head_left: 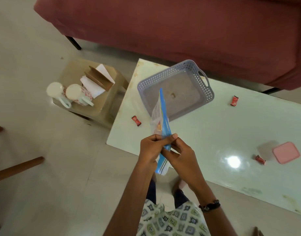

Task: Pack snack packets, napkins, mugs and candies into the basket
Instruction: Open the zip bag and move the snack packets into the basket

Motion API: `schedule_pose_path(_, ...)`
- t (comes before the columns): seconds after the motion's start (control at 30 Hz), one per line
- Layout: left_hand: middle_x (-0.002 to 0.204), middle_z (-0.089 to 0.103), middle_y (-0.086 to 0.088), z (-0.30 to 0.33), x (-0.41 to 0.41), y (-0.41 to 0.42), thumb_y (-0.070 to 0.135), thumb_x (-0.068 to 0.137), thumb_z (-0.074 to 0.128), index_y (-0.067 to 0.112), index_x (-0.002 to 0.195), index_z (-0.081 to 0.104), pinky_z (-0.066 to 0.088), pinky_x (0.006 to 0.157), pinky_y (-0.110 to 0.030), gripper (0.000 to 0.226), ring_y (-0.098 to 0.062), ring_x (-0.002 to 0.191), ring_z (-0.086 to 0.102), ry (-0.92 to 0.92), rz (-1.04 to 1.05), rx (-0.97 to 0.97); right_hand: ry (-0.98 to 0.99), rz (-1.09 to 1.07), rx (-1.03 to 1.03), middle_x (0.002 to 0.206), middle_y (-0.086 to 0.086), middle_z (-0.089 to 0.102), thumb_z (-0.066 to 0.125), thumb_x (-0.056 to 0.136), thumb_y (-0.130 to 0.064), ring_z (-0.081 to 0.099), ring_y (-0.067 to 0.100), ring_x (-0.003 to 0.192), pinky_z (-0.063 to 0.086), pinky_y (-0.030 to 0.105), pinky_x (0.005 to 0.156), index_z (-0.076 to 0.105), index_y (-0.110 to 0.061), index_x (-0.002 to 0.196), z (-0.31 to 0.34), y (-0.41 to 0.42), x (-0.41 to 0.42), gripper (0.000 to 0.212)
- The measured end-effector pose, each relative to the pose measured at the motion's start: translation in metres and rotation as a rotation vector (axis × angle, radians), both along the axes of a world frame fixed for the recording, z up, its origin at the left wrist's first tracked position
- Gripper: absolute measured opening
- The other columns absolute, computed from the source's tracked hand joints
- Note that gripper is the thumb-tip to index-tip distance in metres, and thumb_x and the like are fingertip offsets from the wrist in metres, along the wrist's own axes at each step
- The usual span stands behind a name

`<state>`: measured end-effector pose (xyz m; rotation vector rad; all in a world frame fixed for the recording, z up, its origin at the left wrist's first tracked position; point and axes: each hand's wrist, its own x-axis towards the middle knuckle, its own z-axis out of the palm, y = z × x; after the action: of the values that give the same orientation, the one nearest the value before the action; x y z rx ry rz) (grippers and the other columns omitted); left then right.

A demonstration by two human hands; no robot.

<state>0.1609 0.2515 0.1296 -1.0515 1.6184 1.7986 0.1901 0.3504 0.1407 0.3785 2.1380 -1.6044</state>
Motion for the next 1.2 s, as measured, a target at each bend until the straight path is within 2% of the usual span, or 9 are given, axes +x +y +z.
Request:
schedule_pose_path(0.2, 0.061, 0.068, 0.002, 0.002, 0.008, 0.016, 0.02, 0.066, 0.081, -0.002, 0.089, 0.068, 0.054, 0.057, -0.019, 0.034, -0.008, 0.054, 0.063, -0.041, -0.028, 0.126, -0.011, -0.007, 0.054, 0.077, -0.013, 0.066, 0.058, 0.087, -0.005, 0.061, -0.01, 0.065, 0.048, 0.006, 0.062, 0.067, -0.013, 0.095, 0.01, 0.022, 0.008, 0.015)
schedule_pose_path(0.37, 0.055, 0.066, 0.006, -0.004, 0.013, 0.026, 0.026, 0.061, 0.079, 0.011, 0.071, 0.064, 0.052, 0.053, -0.016, 0.024, -0.008, 0.051, 0.061, -0.019, -0.085, 0.117, 0.027, 0.025, 0.221, 0.077, -0.008, 0.071, 0.063, 0.085, -0.013, 0.064, -0.002, 0.069, 0.046, 0.004, 0.063, 0.072, -0.016, 0.091, 0.013, 0.036, 0.014, 0.011)
schedule_pose_path(0.47, 0.041, 0.05, 0.011, -0.007, 0.023, 0.036, 0.023, 0.063, 0.08, 0.01, 0.06, 0.051, 0.043, 0.045, -0.011, 0.031, -0.002, 0.038, 0.048, -0.015, -0.069, 0.103, -0.048, 0.137, 0.359, 0.08, -0.01, 0.071, 0.064, 0.082, -0.023, 0.066, 0.008, 0.073, 0.051, 0.017, 0.069, 0.069, -0.021, 0.087, 0.013, 0.048, 0.025, 0.007)
schedule_pose_path(0.53, 0.045, 0.04, 0.008, -0.009, 0.032, 0.042, 0.034, 0.05, 0.082, 0.013, 0.06, 0.047, 0.04, 0.046, -0.013, 0.042, -0.005, 0.042, 0.039, -0.006, -0.06, 0.079, -0.112, 0.222, 0.38, 0.071, -0.013, 0.065, 0.067, 0.077, -0.019, 0.063, 0.003, 0.067, 0.045, 0.007, 0.06, 0.069, -0.021, 0.082, 0.013, 0.058, 0.029, 0.005)
schedule_pose_path(0.6, 0.048, 0.04, 0.007, -0.01, 0.04, 0.048, 0.042, 0.045, 0.08, 0.015, 0.059, 0.047, 0.041, 0.052, -0.016, 0.044, -0.008, 0.048, 0.039, 0.029, -0.035, 0.088, -0.136, 0.239, 0.347, 0.068, -0.015, 0.064, 0.069, 0.075, -0.013, 0.063, -0.002, 0.065, 0.045, 0.004, 0.059, 0.071, -0.02, 0.08, 0.013, 0.066, 0.029, 0.008)
schedule_pose_path(0.73, 0.067, 0.058, -0.004, 0.0, 0.058, 0.057, 0.021, 0.079, 0.071, 0.003, 0.079, 0.056, 0.049, 0.057, -0.019, 0.023, -0.011, 0.06, 0.055, 0.182, -0.119, 0.017, -0.128, 0.096, 0.191, 0.072, -0.009, 0.073, 0.069, 0.076, -0.009, 0.069, 0.002, 0.068, 0.056, 0.02, 0.07, 0.074, -0.019, 0.079, 0.016, 0.08, 0.026, 0.012)
schedule_pose_path(0.93, 0.066, 0.054, -0.021, 0.028, 0.084, 0.064, 0.013, 0.096, 0.045, -0.005, 0.083, 0.051, 0.045, 0.056, -0.022, 0.024, -0.016, 0.058, 0.051, 0.372, -0.318, -0.191, -0.111, -0.056, -0.005, 0.075, -0.007, 0.073, 0.07, 0.081, -0.008, 0.07, 0.002, 0.067, 0.055, 0.011, 0.066, 0.073, -0.019, 0.082, 0.034, 0.086, 0.034, 0.011)
schedule_pose_path(1.07, 0.063, 0.05, -0.018, 0.038, 0.088, 0.065, 0.012, 0.097, 0.042, 0.003, 0.074, 0.05, 0.043, 0.055, -0.023, 0.025, -0.014, 0.056, 0.049, 0.416, -0.3, -0.184, -0.116, 0.073, 0.026, 0.074, -0.009, 0.072, 0.068, 0.082, -0.014, 0.067, -0.002, 0.069, 0.052, 0.009, 0.065, 0.071, -0.02, 0.083, 0.045, 0.094, 0.048, 0.006)
schedule_pose_path(1.2, 0.056, 0.048, -0.004, 0.035, 0.1, 0.069, 0.021, 0.095, 0.042, 0.008, 0.073, 0.05, 0.042, 0.053, -0.025, 0.026, -0.014, 0.054, 0.047, 0.361, -0.288, -0.147, -0.149, 0.286, 0.054, 0.069, -0.007, 0.07, 0.061, 0.086, -0.023, 0.067, 0.008, 0.064, 0.058, 0.031, 0.068, 0.064, -0.02, 0.077, 0.046, 0.101, 0.053, 0.011)
